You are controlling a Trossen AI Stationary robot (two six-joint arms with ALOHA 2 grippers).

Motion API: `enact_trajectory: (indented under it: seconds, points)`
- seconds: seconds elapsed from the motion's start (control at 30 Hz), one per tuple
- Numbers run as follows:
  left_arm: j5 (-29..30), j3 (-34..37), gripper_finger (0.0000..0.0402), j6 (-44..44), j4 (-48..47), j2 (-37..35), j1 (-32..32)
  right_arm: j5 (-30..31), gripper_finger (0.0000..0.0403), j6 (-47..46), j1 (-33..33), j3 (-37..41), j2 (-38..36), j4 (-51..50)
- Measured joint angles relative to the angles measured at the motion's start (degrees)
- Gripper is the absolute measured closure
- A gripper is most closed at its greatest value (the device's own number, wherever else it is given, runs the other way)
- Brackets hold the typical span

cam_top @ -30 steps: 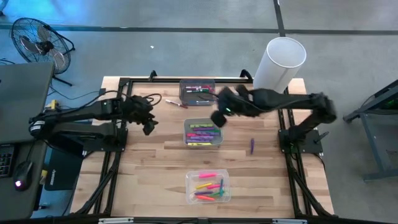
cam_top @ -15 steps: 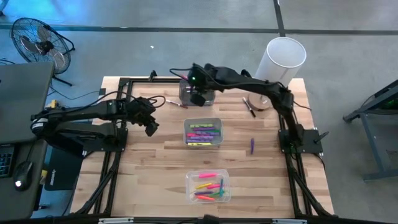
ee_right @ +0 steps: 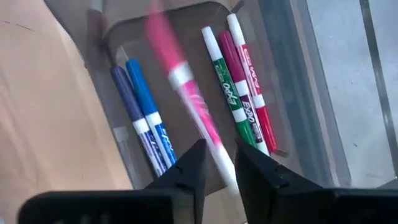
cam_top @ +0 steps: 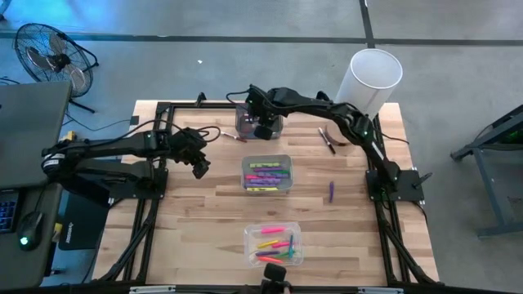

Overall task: Pick & Place Markers
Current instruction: Put the pink marker pen into the black bin, then put the brown marker pen into the black bin

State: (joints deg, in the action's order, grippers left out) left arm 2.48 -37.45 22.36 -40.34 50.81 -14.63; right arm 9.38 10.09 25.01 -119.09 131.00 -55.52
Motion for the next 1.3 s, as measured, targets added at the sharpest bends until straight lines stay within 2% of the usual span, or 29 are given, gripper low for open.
enact_trajectory:
  seconds: [0.23,0.43,0.6,0.7,0.8,1.03,1.17,1.3]
  points:
    - [2.23,0.0,0.021,-1.9,0.3,2.72,-0.01,0.28,0.0313,-4.15,-0.35,0.0,-2.45,-2.43]
    - [2.22,-2.85,0.0247,-9.61,-0.73,9.02,-0.29,-0.96,0.034,-12.24,-4.14,-0.07,-7.96,-12.49]
    - [0.93,-9.72,0.0286,-16.37,-2.59,17.45,-5.27,-3.15,0.0365,-16.08,-8.55,-0.1,-10.92,-20.53]
    - [-2.27,-13.86,0.0302,-22.43,-5.09,23.2,-10.28,-3.14,0.0377,-18.18,-11.86,1.76,-12.59,-21.07]
    - [-6.04,-16.64,0.0314,-28.4,-6.2,27.46,-15.28,-3.28,0.0388,-22.08,-15.41,8.05,-16.39,-18.14]
    - [-5.86,-18.36,0.0312,-41.54,-4.41,33.08,-21.63,-3.15,0.0401,-37.36,-23.43,30.62,-30.8,-4.29]
    - [-4.81,-18.36,0.0289,-42.42,-2.24,34.9,-22.27,-0.5,0.04,-49.14,-27.64,42.42,-39.33,1.55]
    - [-4.93,-18.39,0.0242,-44.74,-1.77,35.96,-22.12,2.39,0.0401,-59.62,-31.34,52.22,-46.73,5.77]
